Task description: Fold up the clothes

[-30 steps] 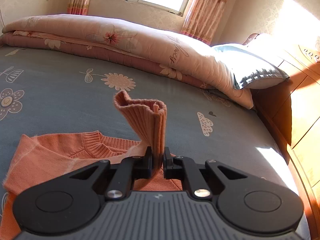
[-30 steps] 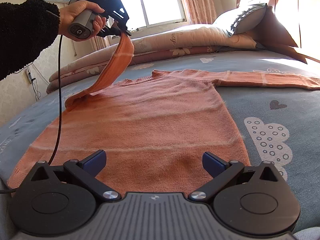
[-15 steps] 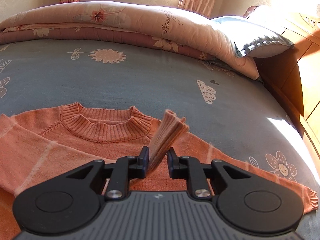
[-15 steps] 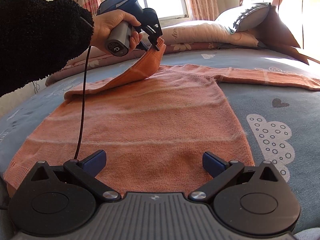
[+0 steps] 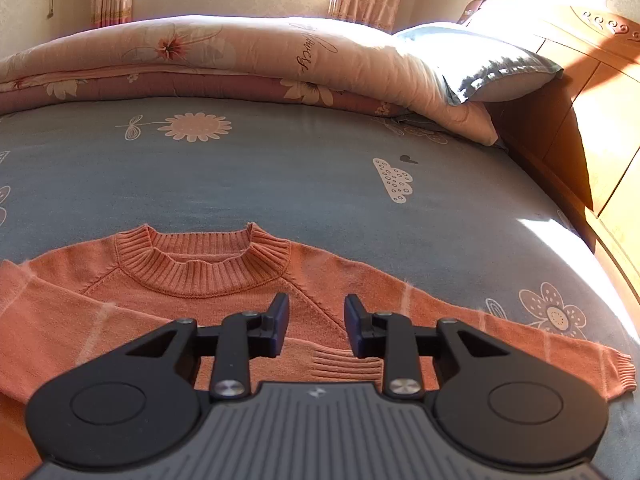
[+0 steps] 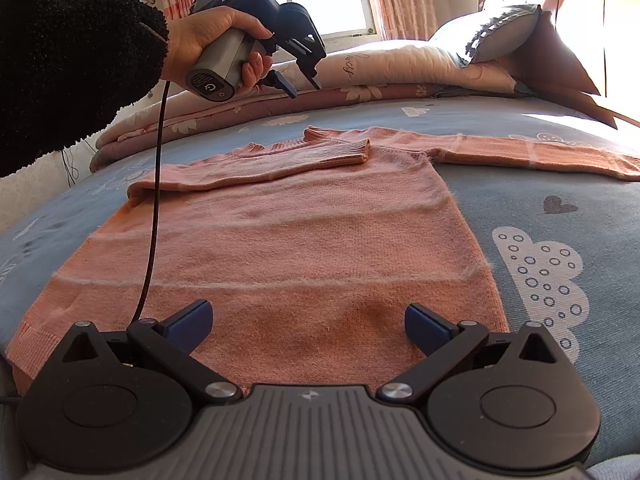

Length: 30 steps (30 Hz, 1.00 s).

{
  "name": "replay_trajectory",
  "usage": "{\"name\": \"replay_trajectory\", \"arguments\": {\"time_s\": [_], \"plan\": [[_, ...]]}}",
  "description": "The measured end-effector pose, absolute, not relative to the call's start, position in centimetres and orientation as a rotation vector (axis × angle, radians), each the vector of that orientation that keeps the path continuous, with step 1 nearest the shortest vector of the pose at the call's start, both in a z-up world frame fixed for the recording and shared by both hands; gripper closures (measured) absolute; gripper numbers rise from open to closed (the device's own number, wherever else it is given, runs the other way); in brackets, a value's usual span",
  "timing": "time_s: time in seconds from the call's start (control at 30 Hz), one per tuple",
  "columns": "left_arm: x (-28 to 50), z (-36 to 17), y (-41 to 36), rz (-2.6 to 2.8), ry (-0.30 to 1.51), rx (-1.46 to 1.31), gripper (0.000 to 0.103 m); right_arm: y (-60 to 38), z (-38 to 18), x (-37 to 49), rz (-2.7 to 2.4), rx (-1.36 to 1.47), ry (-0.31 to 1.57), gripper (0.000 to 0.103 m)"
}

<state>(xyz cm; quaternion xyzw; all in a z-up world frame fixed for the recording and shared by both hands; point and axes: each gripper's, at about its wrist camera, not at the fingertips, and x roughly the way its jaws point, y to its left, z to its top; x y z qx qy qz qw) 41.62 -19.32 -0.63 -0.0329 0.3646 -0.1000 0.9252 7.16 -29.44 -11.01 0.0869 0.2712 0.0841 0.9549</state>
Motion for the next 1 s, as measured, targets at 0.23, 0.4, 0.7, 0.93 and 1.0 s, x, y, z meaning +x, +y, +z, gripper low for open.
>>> {"name": "replay_trajectory", "arguments": {"time_s": [0.23,0.4,0.7,0.93,1.0], "plan": [[39.0,0.0,-14.1,-0.245,0.737,0.146,0.062,-29.7,-11.1,7.3,0.172,0.19,0.556,0.0],[37.7,1.3,-5.6,-0.189,0.765,0.162,0.053,-29.4,-11.3,7.5,0.165,0.169,0.565,0.0],[35.3,-0.7,6.0,-0.043,0.712,0.148,0.037,-27.8,-11.7,7.8,0.128,0.07,0.569,0.0],[33.4,-7.3,8.3,-0.044,0.719,0.138,0.037,-26.5,-11.6,7.9,0.089,-0.013,0.582,0.0],[33.3,-8.3,8.6,-0.029,0.694,0.128,0.037,-26.0,-11.1,7.7,0.091,-0.047,0.575,0.0]]}}
